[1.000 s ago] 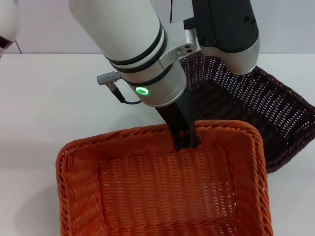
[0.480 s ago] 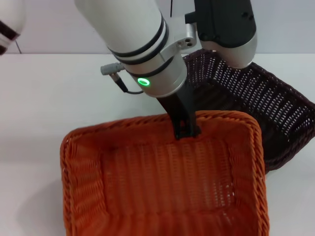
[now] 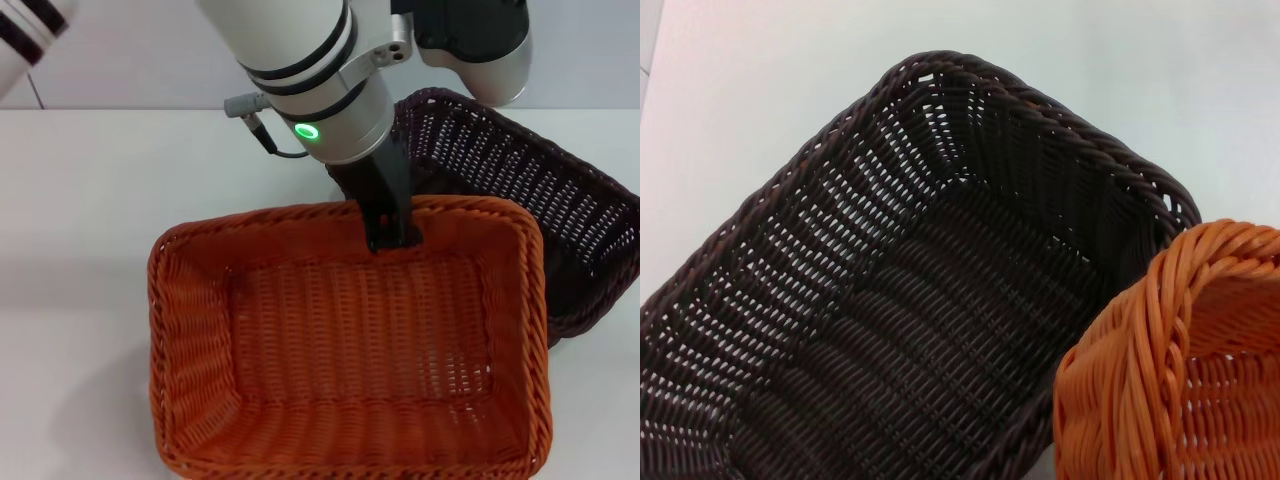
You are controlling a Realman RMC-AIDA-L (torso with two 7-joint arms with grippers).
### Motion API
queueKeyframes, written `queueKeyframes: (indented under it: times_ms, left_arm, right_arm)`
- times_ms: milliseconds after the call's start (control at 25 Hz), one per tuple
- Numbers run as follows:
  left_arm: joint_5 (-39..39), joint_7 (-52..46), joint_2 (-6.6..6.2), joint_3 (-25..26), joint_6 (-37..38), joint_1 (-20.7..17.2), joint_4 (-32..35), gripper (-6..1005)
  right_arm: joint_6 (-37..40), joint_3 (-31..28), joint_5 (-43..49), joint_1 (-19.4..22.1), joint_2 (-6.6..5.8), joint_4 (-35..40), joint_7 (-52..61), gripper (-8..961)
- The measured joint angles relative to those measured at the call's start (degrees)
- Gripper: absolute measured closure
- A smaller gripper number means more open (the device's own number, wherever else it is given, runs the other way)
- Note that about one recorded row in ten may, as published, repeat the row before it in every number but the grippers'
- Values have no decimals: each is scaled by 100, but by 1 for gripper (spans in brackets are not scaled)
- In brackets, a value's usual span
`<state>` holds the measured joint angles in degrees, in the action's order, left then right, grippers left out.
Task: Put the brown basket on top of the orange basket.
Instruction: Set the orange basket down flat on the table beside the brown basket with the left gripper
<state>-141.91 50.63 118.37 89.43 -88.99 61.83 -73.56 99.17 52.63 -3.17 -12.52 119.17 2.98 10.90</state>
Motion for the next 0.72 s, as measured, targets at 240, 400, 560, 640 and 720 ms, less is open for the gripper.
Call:
queueKeyframes:
  times_ms: [240,400,560,640,720]
  left_arm:
    - [-131,169,-14,246,52,33,61,814]
    - [-271,217,-16,363,54,12,61,806]
    - [-331,277,-16,385,56,-21,63,799]
    - [-331,306,-16,388,59,-26,76,796]
    - [-331,361,-16,390,65,-25,106,792]
  right_arm:
    - [2,-19,0,20,1,0,0,242]
    - [2,-12,0,19,-2,0,0,243]
    - [6,0,0,-16,-5,14,0,243]
    - [7,2,0,-28,-6,17,0,243]
    - [6,4,1,-31,-7,19,0,243]
